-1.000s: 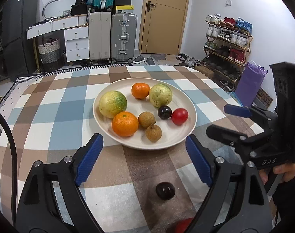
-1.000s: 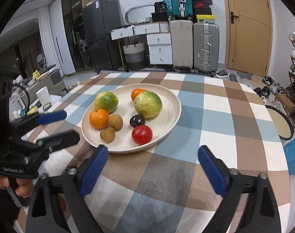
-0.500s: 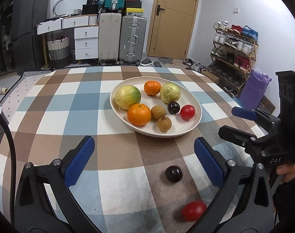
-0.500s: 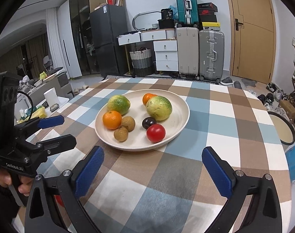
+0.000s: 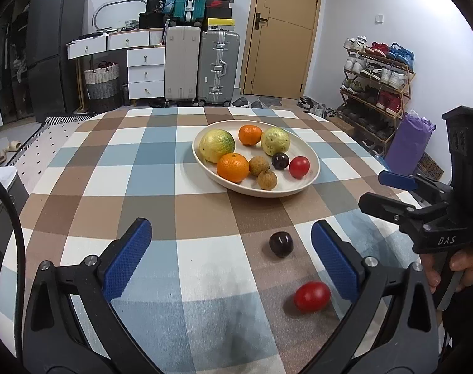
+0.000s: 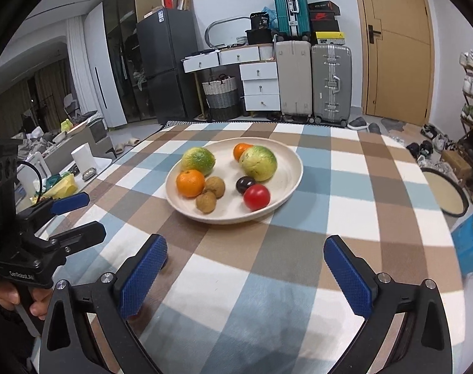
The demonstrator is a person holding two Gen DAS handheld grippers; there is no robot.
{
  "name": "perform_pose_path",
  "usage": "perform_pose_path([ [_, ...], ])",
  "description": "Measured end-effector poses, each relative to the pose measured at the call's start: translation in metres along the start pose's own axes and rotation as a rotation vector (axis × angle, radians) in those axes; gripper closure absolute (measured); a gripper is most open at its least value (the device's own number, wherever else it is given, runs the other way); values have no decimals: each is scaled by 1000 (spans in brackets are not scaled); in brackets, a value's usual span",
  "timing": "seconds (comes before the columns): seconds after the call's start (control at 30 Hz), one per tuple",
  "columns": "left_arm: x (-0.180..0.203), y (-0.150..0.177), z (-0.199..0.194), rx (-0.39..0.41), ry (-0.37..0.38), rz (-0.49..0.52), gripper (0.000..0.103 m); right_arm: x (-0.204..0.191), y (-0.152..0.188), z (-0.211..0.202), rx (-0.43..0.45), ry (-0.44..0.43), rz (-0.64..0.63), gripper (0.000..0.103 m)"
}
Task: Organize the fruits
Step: 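Withdraw both grippers from the plate toward the remaining plum and tomato, then grasp the red tomato with the right gripper while the left grasps the dark plum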
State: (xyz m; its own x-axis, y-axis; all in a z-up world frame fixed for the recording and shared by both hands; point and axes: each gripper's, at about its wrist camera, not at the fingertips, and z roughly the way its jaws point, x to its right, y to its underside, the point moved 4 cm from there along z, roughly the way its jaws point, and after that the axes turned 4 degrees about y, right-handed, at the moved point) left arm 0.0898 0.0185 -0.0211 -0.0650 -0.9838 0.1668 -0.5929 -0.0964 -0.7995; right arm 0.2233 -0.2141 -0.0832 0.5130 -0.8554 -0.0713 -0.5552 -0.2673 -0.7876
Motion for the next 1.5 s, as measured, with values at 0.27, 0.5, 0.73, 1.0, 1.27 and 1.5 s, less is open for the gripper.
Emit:
perform_pose_path([
  [0.27, 1, 13, -1, -19, -27, 28, 1, -17, 14, -1, -56, 16, -21, 0],
  [0.5, -3, 16, 2, -45, -14, -1, 1, -38, 24, -2, -95, 7, -74, 0],
  [0.73, -3, 21, -1, -59, -19, -3, 1, -56, 36, 1, -146, -34, -91, 0],
  [1.0, -6, 25, -4, -69, -20, -25, 1, -80, 50, 9, -218, -106, -139, 1],
  [1.27, -7, 25, -1, -84, -6, -37, 1, -97, 60, 17, -262, -103, -208, 25],
  [1.5, -8, 26, 0, -92, -6, -39, 1, -105, 60, 18, -251, -106, -256, 42],
])
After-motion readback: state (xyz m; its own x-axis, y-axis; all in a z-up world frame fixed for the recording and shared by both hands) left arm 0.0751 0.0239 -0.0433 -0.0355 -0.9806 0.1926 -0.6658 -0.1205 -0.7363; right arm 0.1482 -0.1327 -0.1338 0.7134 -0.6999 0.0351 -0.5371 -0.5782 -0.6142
